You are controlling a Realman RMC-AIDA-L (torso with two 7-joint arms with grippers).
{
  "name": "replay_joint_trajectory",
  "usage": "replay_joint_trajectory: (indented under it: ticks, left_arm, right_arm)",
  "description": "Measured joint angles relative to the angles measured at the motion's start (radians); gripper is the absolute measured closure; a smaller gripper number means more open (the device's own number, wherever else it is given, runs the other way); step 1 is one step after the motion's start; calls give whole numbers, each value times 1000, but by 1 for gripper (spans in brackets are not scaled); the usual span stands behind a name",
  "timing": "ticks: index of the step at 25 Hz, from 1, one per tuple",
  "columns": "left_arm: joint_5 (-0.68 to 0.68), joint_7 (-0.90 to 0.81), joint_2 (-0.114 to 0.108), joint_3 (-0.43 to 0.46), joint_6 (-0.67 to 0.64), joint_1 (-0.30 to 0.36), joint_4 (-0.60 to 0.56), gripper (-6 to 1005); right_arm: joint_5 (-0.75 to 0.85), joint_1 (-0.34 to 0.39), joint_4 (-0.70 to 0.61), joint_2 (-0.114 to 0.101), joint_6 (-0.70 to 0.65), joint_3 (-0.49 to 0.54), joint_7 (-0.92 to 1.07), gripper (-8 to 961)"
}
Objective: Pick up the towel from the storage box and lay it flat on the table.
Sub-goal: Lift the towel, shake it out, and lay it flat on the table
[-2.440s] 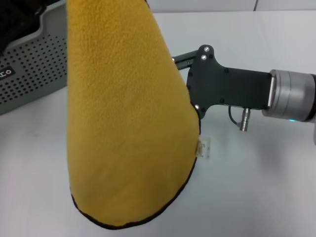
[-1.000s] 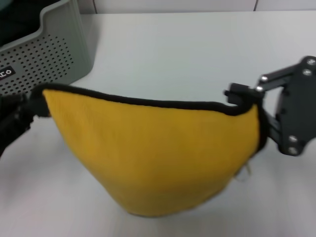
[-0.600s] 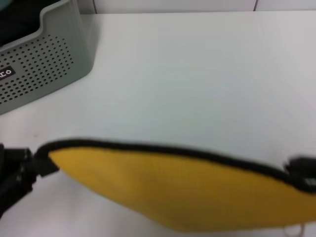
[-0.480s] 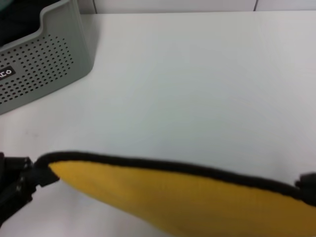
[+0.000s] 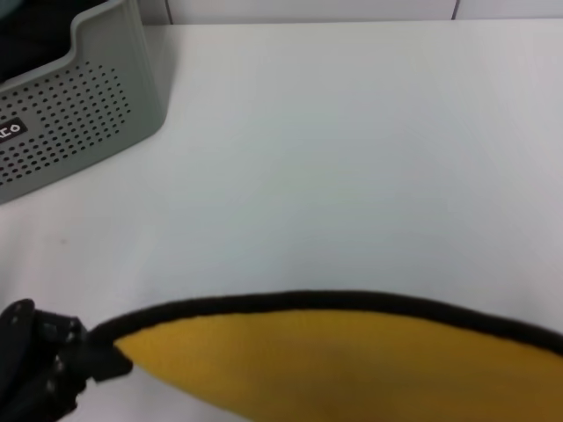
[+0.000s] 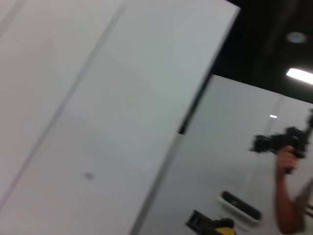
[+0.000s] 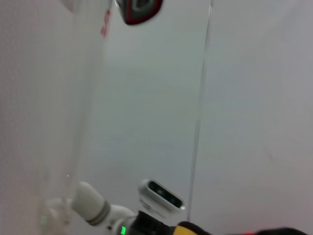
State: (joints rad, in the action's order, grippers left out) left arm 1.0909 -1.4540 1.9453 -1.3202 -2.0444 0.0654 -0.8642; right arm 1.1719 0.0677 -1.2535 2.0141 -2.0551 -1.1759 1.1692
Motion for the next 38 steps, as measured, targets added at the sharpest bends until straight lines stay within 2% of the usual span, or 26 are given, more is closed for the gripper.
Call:
replay_joint_trajectory:
  ticks: [5, 8, 11, 13, 16, 18, 21, 25, 30, 36, 38]
  left_arm:
    - [-87, 29, -22, -57, -1, 54, -56, 972]
    - [-104, 38, -24, -57, 0, 77, -56, 972]
    - [-64, 60, -20, -43, 4, 62, -5, 971]
    - [-8, 90, -9, -15, 6, 19, 80, 971]
    - [82, 134, 2, 47, 10, -92, 253, 971]
    - [154, 198, 6, 97, 24, -188, 401, 971]
    - [209, 275, 12, 108, 98, -287, 530, 971]
    - [252, 274, 32, 106, 263, -369, 554, 970]
    - [233, 268, 53, 115, 478, -438, 561, 970]
    - [237, 263, 59, 115, 661, -527, 559, 970]
    - [238, 263, 59, 115, 705, -550, 559, 970]
  right_arm:
    - [-23, -21, 4, 0, -88, 4, 5, 897]
    - [-21, -31, 25, -1, -91, -2, 6, 893]
    - [-6, -44, 72, 0, -85, -2, -1, 890]
    - [23, -73, 177, -1, -44, 2, -30, 887]
    - [59, -118, 320, -5, 41, 7, -81, 883]
    - [87, -151, 410, -7, 107, 7, -126, 881]
    - [114, -200, 514, -8, 209, 4, -201, 877]
    - [126, -248, 563, -8, 329, -2, -242, 872]
    - [156, -297, 561, -5, 522, -7, -267, 866]
    - [204, -383, 560, -2, 791, -60, -275, 859]
    - [208, -394, 557, -1, 830, -70, -278, 857]
